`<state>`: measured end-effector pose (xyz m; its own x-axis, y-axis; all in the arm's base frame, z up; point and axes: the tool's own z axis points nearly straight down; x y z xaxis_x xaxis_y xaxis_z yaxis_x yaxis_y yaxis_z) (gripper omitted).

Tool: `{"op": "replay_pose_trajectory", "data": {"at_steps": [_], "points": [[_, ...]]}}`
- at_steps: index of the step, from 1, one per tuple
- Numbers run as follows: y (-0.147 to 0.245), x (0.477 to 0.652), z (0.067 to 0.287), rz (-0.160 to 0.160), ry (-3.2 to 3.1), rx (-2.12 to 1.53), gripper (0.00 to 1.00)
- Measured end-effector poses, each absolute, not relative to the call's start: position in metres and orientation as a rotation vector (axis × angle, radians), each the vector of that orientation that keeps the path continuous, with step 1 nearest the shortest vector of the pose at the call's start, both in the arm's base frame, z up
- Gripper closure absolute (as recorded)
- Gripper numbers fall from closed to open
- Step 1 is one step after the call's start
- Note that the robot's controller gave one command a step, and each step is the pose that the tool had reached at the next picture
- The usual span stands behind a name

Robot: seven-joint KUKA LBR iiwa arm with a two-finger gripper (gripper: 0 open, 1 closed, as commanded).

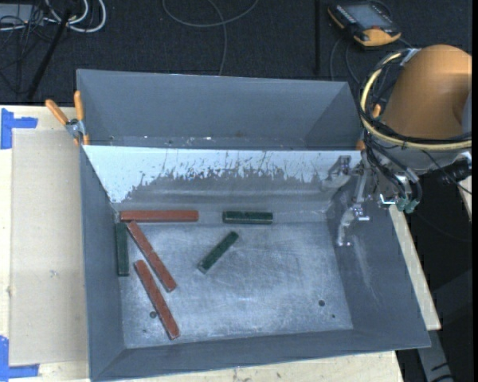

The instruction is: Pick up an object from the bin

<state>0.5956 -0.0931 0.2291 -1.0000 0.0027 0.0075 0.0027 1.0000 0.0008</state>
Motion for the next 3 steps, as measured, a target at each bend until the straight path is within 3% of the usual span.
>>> {"op": "replay_pose_trajectory", "data": {"at_steps": [1,2,3], "points": [[-0.093,0.597,0.234,0.001,-3.142,-0.001,0.00],[-0.055,0.593,0.229,0.001,-3.140,-0.101,0.00],[0.007,0.611,0.225,0.000,-3.143,-0.035,0.00]]}}
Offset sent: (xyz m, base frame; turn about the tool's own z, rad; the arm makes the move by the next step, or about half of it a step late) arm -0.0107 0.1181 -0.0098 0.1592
